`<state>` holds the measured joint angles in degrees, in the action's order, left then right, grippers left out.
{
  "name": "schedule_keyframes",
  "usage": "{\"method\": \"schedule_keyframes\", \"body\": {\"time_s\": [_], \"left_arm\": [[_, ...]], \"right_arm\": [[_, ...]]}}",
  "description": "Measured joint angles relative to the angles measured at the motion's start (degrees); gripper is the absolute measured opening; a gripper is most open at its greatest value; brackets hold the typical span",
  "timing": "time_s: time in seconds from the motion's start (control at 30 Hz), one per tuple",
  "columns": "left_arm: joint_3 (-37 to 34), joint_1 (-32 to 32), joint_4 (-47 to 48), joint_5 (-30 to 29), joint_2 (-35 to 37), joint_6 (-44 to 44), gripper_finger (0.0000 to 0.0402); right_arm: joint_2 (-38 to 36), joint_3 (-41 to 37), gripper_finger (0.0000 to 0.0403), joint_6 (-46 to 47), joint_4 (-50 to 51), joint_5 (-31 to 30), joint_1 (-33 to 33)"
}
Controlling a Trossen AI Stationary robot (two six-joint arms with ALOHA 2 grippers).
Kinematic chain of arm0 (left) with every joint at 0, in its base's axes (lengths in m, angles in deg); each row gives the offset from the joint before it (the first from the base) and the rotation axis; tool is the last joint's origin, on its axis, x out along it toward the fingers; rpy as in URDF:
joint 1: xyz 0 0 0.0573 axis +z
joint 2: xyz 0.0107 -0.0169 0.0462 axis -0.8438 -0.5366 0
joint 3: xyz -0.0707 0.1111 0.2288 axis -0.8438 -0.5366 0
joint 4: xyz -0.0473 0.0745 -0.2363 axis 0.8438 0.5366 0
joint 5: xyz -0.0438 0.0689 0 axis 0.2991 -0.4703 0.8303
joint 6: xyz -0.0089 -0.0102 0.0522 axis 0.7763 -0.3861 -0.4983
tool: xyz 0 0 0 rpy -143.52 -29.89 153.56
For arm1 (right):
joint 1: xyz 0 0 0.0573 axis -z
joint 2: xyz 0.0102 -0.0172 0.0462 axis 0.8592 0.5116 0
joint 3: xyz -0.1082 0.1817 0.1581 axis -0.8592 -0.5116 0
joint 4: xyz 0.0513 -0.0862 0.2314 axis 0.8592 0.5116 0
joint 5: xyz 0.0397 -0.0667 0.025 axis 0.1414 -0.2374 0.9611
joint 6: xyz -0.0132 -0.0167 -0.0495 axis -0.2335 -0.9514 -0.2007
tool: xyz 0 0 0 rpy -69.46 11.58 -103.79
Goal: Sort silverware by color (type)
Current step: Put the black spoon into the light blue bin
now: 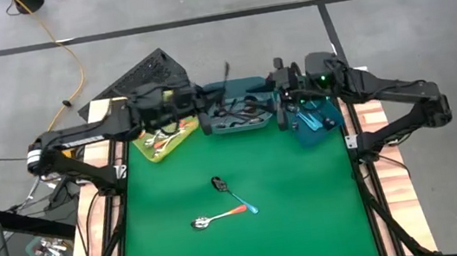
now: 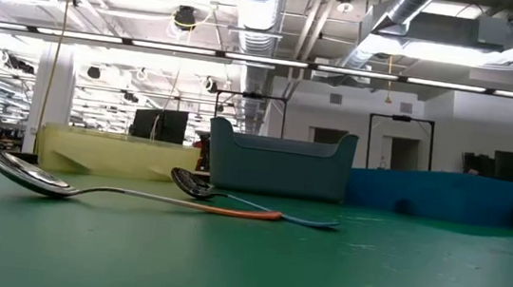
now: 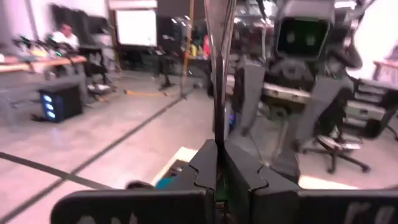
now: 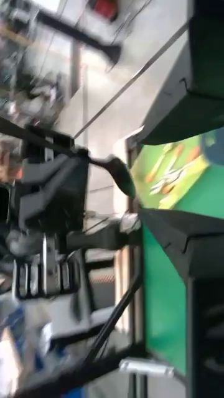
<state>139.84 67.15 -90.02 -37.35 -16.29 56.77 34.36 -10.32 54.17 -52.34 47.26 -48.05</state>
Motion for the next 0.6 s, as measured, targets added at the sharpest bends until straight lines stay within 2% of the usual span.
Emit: {"method": "schedule_keyframes", "body": {"time_s": [0.13,0.33,0.6], "left_arm": [[0.1,-0.1,0.6,-0.6,2.3,-0.2,0.0],[0.0,-0.1,0.0,0.8,2.3,-0.9,0.0],[0.0,0.1,-1.1,3.0,2.3,-3.3,0.0]], "right_arm": [[2.3,0.0,0.0227,1.0,-9.6,4.9,1.3],[7.2,0.0,0.0231,1.3,-21.8,8.9,1.2],[8.9,3.7,0.0229,2.2,-22.8,9.6,1.8]]}}
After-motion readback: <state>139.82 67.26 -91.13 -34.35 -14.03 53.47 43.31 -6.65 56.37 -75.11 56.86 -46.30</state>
